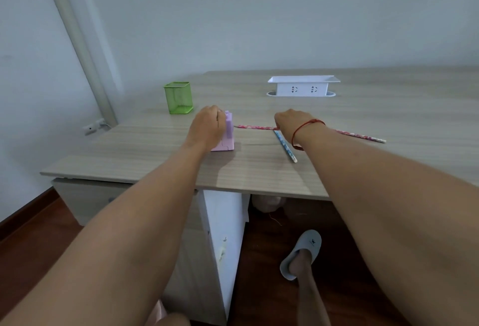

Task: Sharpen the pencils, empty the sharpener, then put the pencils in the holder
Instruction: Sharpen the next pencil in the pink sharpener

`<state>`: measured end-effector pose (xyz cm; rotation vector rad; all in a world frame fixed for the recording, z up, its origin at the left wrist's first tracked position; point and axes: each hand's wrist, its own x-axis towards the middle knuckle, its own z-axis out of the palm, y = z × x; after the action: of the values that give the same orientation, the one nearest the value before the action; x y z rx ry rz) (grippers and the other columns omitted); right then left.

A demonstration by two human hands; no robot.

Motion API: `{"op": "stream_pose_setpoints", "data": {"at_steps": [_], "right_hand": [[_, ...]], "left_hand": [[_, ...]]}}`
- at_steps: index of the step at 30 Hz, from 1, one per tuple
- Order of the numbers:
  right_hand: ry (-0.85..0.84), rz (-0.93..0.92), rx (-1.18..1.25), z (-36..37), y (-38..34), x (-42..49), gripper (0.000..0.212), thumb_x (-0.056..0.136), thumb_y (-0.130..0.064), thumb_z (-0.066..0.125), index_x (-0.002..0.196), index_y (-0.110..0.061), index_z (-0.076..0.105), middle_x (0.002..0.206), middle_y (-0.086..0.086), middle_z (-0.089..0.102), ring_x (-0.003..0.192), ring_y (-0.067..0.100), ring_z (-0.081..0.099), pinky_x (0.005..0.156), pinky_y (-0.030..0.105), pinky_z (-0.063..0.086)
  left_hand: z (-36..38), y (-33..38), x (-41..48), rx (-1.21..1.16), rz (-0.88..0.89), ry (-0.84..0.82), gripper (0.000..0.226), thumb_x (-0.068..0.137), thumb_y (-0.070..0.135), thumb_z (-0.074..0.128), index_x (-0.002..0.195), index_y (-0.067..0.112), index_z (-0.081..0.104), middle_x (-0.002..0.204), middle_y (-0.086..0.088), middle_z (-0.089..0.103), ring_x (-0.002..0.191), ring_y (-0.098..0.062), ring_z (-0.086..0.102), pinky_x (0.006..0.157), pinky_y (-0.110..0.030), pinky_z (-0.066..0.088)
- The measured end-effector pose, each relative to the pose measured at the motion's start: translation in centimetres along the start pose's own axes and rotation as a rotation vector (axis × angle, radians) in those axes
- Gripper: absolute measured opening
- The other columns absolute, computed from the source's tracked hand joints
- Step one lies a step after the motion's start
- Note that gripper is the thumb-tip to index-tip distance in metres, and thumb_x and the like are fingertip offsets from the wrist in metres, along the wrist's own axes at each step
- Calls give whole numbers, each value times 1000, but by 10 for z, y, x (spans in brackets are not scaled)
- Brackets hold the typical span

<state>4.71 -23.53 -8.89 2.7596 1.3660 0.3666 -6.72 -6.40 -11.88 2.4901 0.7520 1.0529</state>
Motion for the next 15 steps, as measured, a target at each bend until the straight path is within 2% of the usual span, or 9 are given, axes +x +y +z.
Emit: {"op": "stream_pose_setpoints", "data": {"at_steps": [2, 5, 11, 15], "right_hand": [[11, -3, 1, 1, 0, 1, 34, 92, 7, 41, 120, -4, 56, 119, 15, 60, 93, 30, 57, 76, 31, 41], [28, -13, -6, 4, 2, 4, 35, 92, 8, 41, 121, -4, 56, 119, 15, 60, 105, 32, 61, 78, 33, 44], [32, -55, 50, 10, -2, 16, 34, 91, 6, 42, 118, -8, 57, 117, 13, 61, 104, 33, 61, 80, 34, 46], [-79, -76, 220, 13, -1, 24, 25, 98, -13, 47, 116, -13, 64, 121, 11, 62, 112, 31, 58, 97, 40, 47]], "left_hand": [[0, 1, 0, 3, -9, -5, 32, 97, 13, 35, 91, -8, 59, 101, -24, 63, 93, -35, 55, 82, -43, 44], [1, 1, 0, 6, -14, -8, 33, 98, 13, 34, 92, -8, 59, 101, -24, 62, 94, -35, 55, 81, -41, 42], [2, 2, -1, 8, -30, -1, 32, 98, 12, 33, 88, -8, 56, 98, -25, 60, 93, -34, 54, 77, -38, 39], [2, 1, -1, 8, -8, 2, 32, 97, 12, 34, 87, -8, 55, 97, -25, 60, 91, -35, 54, 77, -40, 40]]}}
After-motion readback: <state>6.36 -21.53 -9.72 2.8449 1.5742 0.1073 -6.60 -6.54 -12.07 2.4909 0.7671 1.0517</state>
